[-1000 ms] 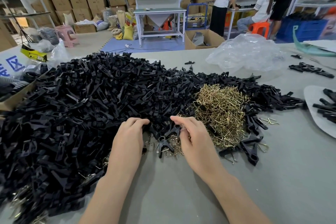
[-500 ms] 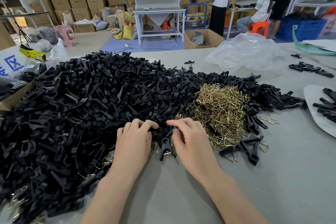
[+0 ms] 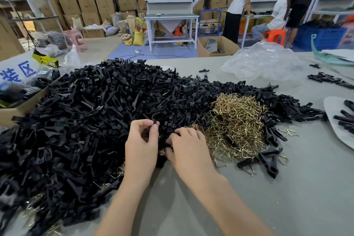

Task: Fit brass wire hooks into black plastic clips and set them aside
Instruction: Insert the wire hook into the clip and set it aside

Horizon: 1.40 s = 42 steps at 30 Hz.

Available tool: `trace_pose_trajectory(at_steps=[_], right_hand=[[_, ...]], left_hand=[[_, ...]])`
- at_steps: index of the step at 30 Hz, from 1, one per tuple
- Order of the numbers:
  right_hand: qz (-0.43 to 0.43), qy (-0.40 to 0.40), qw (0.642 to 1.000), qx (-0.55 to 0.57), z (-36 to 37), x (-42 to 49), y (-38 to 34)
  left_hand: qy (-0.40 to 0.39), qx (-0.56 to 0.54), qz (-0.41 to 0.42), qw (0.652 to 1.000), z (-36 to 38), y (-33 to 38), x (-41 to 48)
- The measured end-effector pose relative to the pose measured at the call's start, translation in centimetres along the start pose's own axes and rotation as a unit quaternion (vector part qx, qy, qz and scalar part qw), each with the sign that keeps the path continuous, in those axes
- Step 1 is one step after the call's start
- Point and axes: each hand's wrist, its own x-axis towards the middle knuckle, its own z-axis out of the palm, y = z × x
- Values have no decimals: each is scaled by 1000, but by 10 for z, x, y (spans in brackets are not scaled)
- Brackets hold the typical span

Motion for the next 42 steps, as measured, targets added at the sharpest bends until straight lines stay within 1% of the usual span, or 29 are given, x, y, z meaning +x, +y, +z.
trace_pose_trajectory(at_steps=[1, 2, 3, 4, 5, 6, 9, 10, 13, 14, 15, 16, 18, 21, 23, 27, 29, 33, 35, 39, 42], right_hand=[[5, 30, 998, 63, -3, -1, 3], [20, 60, 988, 142, -7, -2, 6], [41, 74, 968, 236, -12, -3, 11], [65, 71, 935, 342, -15, -6, 17], [85, 56, 893, 438, -17, -9, 23], [100, 43, 856, 505, -18, -13, 30], [117, 19, 783, 611, -14, -23, 48], [118, 15, 753, 647, -12, -24, 51], [153, 15, 644, 750, -10, -23, 58], [165, 15, 614, 771, -11, -22, 58], [175, 15, 594, 785, -12, -21, 59], [182, 13, 581, 793, -12, -20, 59], [191, 11, 571, 798, -13, -21, 60], [188, 20, 555, 810, -13, -23, 63], [181, 19, 555, 812, -12, -23, 64], [164, -3, 578, 800, -9, -22, 66], [161, 0, 585, 794, -9, -22, 65], [172, 25, 551, 816, -8, -21, 62], [172, 24, 545, 821, -8, -21, 61], [158, 8, 552, 819, -9, -23, 58], [164, 7, 557, 814, -10, -23, 58]], left_hand=[[0, -20, -10, 1000, 0, 2, 0], [-4, -44, -20, 999, -1, 3, 1], [-15, -75, -33, 997, -1, 4, 0], [-33, -108, -49, 992, 0, 6, 0], [-57, -134, -65, 987, 1, 8, -2], [-81, -147, -75, 983, 4, 11, -4], [-122, -149, -63, 979, 12, 18, -13], [-130, -146, -53, 979, 16, 19, -17], [-146, -147, -37, 978, 24, 23, -28], [-147, -151, -40, 977, 25, 24, -30], [-146, -154, -43, 976, 26, 25, -32], [-144, -156, -43, 976, 27, 26, -33], [-150, -157, -43, 975, 28, 27, -34], [-180, -150, -48, 971, 31, 28, -37], [-189, -154, -55, 968, 32, 29, -39], [-164, -161, -70, 971, 30, 27, -35], [-154, -163, -78, 971, 29, 26, -33], [-136, -160, -76, 975, 32, 25, -36], [-119, -161, -69, 977, 34, 25, -38], [-123, -158, -50, 978, 36, 26, -43], [-124, -154, -43, 979, 35, 27, -43]])
